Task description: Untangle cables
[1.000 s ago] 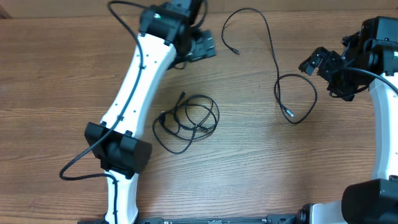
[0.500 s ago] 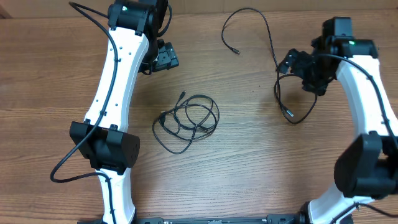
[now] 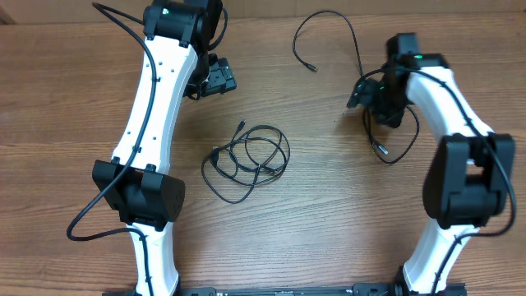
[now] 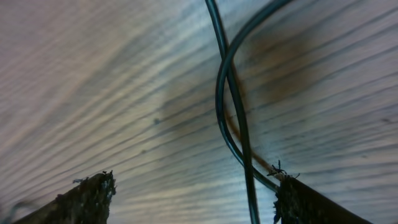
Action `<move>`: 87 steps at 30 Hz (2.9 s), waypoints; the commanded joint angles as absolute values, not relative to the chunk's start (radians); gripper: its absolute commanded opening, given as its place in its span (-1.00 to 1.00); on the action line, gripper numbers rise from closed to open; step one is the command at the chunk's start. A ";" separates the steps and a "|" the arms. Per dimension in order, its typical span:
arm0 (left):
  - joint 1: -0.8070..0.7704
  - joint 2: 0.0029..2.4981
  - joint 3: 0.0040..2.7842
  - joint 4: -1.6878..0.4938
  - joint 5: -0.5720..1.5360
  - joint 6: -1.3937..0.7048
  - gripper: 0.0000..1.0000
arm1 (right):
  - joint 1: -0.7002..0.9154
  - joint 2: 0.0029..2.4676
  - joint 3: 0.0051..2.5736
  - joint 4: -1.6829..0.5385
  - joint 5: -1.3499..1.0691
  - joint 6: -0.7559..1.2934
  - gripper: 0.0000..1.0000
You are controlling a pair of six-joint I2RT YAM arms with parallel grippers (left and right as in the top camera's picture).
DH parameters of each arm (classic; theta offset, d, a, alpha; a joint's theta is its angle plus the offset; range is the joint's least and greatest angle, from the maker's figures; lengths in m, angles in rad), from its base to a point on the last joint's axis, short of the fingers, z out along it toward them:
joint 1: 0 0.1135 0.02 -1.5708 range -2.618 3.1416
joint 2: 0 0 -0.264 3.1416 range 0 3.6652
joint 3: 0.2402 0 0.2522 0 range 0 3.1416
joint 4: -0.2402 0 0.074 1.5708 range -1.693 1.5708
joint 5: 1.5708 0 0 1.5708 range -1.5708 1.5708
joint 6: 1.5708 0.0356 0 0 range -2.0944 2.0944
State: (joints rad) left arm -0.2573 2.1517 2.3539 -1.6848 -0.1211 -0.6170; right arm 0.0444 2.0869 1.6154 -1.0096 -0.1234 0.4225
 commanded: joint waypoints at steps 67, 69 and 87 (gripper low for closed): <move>-0.263 2.155 2.335 -1.674 -0.138 -0.598 0.99 | -0.089 1.665 2.226 -1.454 0.096 0.500 -0.93; -0.263 2.155 2.335 -1.674 -0.138 -0.598 0.99 | -0.089 1.671 2.223 -1.484 0.092 0.501 -0.93; -0.263 2.155 2.335 -1.667 -0.138 -0.598 0.99 | -0.089 1.670 2.224 -1.694 -0.020 0.327 -0.93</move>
State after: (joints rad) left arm -0.2600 2.1517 2.3417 -1.6695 -0.1246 -0.6167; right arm -0.0910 1.6749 2.2066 -1.6958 -0.0063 0.3653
